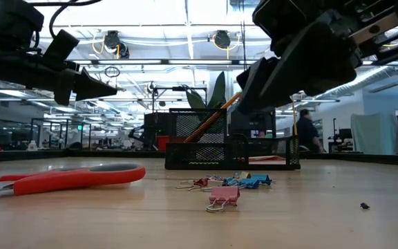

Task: Pick and place office supplies into organizer
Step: Put the blue binder clip into the desk organizer

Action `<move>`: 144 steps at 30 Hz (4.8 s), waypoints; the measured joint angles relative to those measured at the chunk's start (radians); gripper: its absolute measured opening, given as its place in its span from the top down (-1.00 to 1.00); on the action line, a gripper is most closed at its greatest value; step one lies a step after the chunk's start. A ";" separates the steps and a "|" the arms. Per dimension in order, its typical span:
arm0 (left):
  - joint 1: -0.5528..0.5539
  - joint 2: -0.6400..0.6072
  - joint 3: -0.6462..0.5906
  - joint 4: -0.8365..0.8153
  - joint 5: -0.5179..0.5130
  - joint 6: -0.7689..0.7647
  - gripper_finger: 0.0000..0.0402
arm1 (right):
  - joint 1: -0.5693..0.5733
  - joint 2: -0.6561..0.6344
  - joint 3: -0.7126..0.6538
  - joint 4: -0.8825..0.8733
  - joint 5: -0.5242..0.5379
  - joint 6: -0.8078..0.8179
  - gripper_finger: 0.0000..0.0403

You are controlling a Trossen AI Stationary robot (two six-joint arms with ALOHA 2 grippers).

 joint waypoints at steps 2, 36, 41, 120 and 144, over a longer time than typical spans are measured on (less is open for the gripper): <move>0.000 0.000 0.000 0.000 0.000 -0.001 0.84 | 0.005 0.013 0.000 0.006 0.000 0.000 0.35; 0.000 0.000 0.000 -0.029 0.001 -0.017 0.85 | 0.006 0.113 -0.002 0.001 0.051 -0.027 0.36; 0.000 0.000 0.001 -0.036 0.001 -0.017 0.85 | -0.001 0.149 -0.002 0.020 0.049 -0.027 0.36; 0.000 0.000 0.000 -0.081 0.000 -0.060 0.85 | 0.053 0.162 -0.002 -0.056 0.126 -0.062 0.36; 0.000 0.000 0.000 -0.080 0.000 -0.034 0.85 | 0.052 0.072 -0.005 0.047 0.211 -0.135 0.66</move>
